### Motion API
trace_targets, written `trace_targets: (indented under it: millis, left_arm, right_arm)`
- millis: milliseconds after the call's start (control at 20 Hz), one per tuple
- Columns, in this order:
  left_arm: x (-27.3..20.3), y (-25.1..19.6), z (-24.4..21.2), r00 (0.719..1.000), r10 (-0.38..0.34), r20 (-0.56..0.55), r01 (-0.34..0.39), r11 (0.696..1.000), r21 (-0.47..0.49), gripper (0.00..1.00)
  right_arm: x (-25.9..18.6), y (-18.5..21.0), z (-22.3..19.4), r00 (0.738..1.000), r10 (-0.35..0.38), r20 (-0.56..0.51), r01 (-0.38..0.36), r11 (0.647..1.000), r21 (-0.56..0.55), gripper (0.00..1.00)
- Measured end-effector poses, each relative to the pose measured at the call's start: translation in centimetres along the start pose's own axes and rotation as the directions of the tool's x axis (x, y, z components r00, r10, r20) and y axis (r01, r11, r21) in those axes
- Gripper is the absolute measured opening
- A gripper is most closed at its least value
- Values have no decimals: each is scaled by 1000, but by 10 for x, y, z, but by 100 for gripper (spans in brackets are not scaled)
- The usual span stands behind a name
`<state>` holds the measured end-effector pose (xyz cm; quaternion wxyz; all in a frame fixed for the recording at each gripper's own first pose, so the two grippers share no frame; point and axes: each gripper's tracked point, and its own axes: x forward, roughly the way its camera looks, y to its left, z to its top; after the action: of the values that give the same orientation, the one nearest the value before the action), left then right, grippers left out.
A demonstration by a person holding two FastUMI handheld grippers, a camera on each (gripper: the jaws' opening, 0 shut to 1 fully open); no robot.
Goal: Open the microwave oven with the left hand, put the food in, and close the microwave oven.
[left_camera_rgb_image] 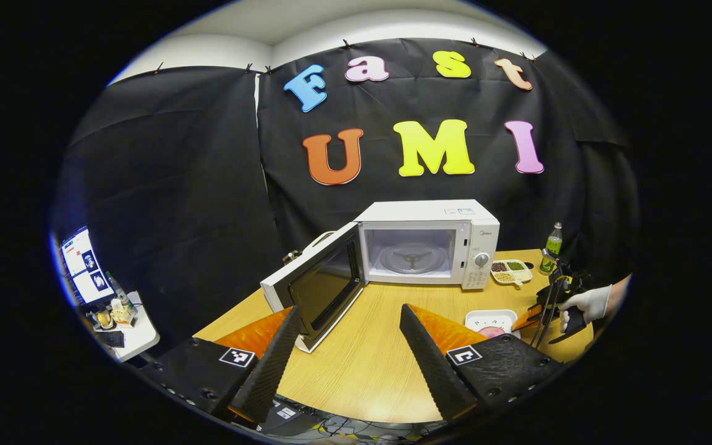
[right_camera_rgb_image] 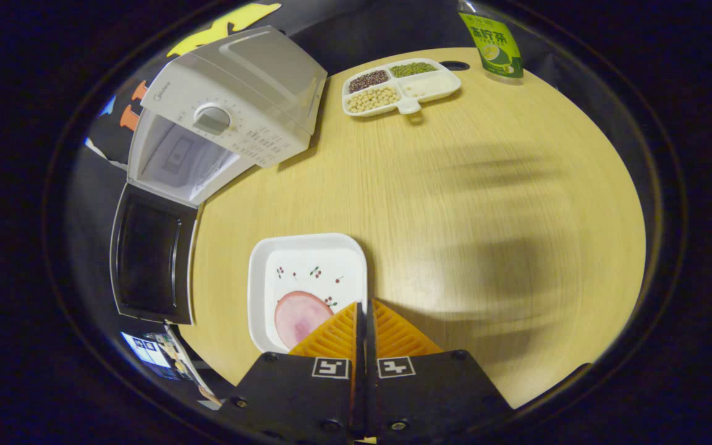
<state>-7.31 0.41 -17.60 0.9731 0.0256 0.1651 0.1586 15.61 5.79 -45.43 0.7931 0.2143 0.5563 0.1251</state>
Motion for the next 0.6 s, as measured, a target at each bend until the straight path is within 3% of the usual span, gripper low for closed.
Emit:
trace_targets:
  millis: [200, 600]
  left_arm:
    - [-4, -5, 9, 1000, 3, 13, -3, 1000, 14, 97]
    - [-2, -4, 11, 999, -31, 32, 31, 999, 8, 96]
  right_arm:
    - [-4, 7, -3, 998, 68, -6, -68, 997, 42, 4]
    - [-32, 50, 1, 987, 155, 34, -155, 988, -22, 4]
